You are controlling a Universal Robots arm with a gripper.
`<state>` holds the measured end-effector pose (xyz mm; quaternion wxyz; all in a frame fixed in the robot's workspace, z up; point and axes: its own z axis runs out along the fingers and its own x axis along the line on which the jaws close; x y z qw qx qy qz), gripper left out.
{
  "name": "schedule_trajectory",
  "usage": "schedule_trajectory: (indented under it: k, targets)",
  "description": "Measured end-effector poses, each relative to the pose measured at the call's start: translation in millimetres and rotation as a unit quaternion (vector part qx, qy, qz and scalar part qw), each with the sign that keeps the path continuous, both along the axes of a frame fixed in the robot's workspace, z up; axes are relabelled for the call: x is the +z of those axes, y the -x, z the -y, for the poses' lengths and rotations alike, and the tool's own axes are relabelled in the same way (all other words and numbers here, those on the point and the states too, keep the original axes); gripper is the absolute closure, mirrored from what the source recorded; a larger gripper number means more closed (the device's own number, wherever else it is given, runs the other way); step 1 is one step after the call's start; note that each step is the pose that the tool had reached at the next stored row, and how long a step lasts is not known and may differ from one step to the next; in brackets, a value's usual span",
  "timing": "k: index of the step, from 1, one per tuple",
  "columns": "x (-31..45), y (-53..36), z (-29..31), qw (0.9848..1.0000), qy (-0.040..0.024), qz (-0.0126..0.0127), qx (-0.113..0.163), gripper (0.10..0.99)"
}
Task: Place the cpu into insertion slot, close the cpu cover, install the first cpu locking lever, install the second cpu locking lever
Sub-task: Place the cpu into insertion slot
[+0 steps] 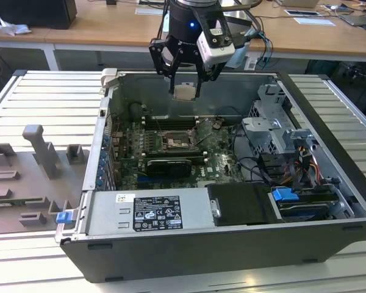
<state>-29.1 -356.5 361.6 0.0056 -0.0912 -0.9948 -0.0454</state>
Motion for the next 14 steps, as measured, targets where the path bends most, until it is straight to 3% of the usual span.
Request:
schedule_trajectory:
  k: [14]
  targets:
    - [-0.1, 0.0, 0.0, 0.9998, 0.0000, 0.0000, -0.018, 0.545]
